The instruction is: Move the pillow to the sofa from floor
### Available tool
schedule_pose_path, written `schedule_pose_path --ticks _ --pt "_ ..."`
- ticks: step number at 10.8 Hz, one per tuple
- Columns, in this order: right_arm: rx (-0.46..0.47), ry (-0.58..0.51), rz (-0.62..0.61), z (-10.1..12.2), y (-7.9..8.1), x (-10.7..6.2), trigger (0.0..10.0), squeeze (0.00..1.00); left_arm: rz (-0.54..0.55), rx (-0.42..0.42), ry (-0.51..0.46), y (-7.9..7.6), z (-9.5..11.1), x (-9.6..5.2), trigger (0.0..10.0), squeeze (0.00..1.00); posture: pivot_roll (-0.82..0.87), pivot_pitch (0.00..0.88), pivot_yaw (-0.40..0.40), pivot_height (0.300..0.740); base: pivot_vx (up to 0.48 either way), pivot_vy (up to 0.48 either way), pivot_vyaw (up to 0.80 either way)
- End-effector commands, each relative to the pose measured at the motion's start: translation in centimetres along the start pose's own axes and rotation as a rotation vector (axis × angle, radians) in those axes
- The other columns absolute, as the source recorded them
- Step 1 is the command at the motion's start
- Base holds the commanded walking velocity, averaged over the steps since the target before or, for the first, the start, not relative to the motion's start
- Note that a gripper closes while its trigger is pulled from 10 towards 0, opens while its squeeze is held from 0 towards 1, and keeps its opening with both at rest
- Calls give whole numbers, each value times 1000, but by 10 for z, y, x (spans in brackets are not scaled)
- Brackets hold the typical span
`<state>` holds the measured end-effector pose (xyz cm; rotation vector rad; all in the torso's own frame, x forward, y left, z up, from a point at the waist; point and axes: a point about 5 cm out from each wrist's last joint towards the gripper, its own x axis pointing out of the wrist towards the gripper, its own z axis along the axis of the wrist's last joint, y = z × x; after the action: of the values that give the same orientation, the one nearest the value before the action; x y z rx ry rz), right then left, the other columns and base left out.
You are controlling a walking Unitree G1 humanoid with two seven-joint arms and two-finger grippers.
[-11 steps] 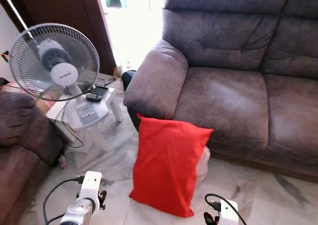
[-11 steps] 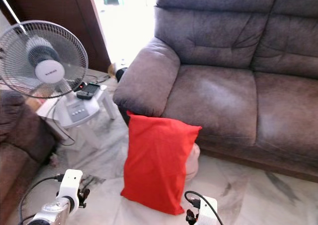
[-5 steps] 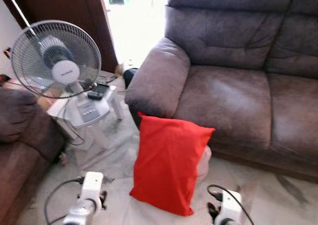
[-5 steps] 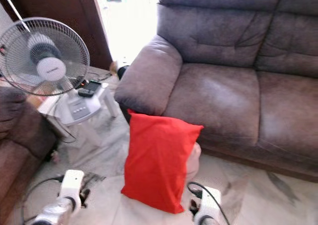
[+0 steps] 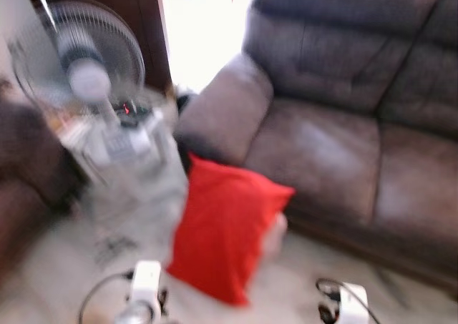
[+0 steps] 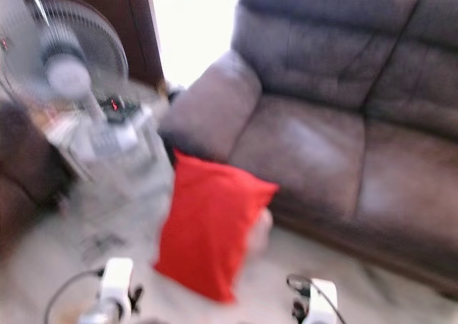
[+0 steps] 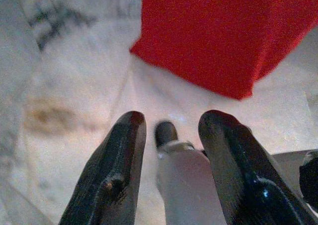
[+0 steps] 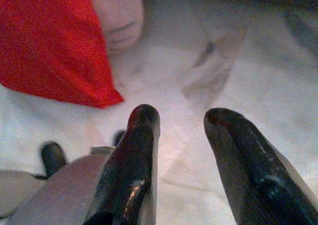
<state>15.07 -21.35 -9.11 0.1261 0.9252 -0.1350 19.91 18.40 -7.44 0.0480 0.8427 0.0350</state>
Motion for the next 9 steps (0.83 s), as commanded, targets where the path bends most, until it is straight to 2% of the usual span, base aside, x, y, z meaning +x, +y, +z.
schedule_pose_path --ticks 1,3,4,5,6,7,8,9 --pt "-31 11 -7 0 -7 -1 10000 0 -4 -30 20 -9 -8 -2 10000 0 -28 110 -97 740 0 -315 500" --pt "-43 3 -10 5 -8 0 10000 0 -10 -31 32 -17 -12 -2 10000 0 -18 92 -87 740 0 -131 800" --pt "6 -12 -31 8 -8 1 10000 0 -29 -8 27 -17 -11 -2 10000 0 22 64 -48 740 0 0 0" --pt "12 -15 -34 9 -7 1 10000 0 -34 0 23 -17 -10 -2 10000 0 22 64 -48 740 0 0 0" --pt "0 -16 -23 11 -3 3 10000 0 -31 16 12 -13 -6 -1 10000 0 22 60 -65 740 0 0 0" --pt "-28 -14 10 15 11 6 10000 0 10 8 -7 0 0 0 10000 0 33 46 -70 740 0 0 800" --pt "-23 -7 21 14 18 7 10000 0 22 0 -10 7 2 0 10000 0 38 34 -54 740 0 0 769" --pt "12 -10 28 14 26 8 10000 0 22 16 -7 15 4 0 10000 0 25 32 -14 740 0 0 0"
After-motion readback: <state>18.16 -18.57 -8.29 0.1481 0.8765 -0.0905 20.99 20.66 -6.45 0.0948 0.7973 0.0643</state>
